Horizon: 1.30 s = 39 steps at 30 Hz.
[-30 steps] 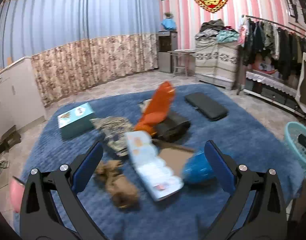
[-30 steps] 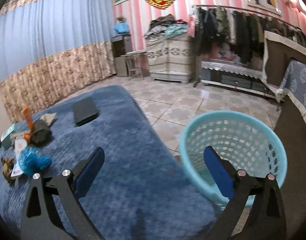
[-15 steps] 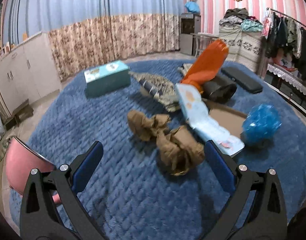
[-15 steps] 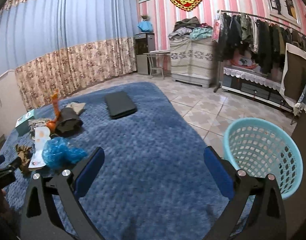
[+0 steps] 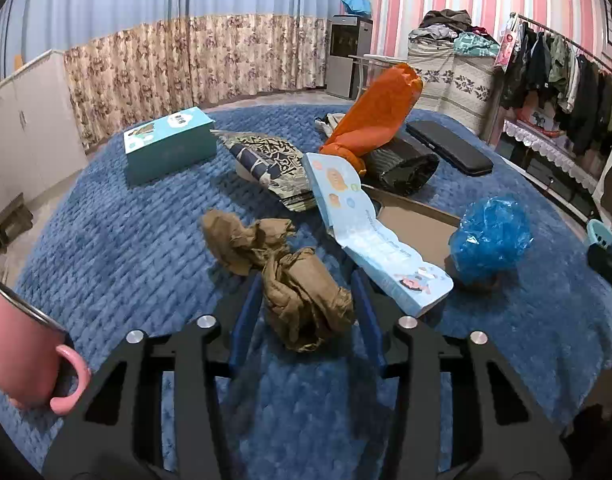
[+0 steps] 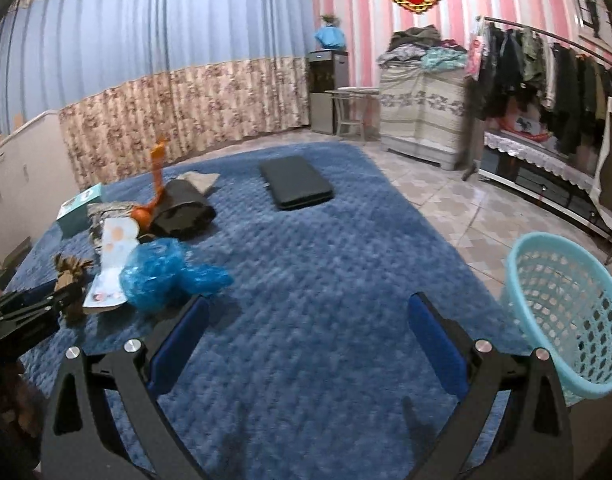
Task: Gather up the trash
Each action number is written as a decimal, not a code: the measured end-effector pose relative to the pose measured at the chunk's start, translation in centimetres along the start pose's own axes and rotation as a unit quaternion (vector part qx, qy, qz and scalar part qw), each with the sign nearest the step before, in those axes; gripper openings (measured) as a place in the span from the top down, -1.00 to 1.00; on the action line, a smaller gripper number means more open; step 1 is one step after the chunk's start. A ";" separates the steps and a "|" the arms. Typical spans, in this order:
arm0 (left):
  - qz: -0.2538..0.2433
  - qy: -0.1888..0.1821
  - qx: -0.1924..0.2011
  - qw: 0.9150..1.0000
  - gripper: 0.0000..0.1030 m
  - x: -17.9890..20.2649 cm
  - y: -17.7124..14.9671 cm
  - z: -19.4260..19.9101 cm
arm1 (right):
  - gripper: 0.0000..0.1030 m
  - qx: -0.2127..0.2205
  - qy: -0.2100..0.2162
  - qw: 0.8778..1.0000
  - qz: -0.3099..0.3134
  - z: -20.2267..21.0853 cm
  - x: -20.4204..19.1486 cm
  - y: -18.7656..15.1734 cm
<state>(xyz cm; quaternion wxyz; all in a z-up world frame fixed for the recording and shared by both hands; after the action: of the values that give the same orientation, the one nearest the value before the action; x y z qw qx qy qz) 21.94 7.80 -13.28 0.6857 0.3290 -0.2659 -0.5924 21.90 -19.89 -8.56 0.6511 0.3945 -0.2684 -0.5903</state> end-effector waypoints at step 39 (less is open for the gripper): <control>0.030 0.068 0.039 0.996 0.15 -6.2 3.1 1.6 | 0.53 -0.062 0.111 0.990 0.058 -5.2 -8.8 0.1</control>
<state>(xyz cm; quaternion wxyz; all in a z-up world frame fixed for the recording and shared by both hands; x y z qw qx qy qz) 21.72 13.95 -9.76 0.7063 0.3872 -0.2511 -0.5369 24.85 -10.24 -10.28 0.7333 0.4003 -0.1796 -0.5193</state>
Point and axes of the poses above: each gripper's, at about its wrist camera, not at the fingertips, and z roughly against the way its jaws point, x to its right, y to its top, the point moved 5 cm from there along -z, roughly the way its jaws point, and after that the axes turned 7 degrees about y, right-handed, at the moved point
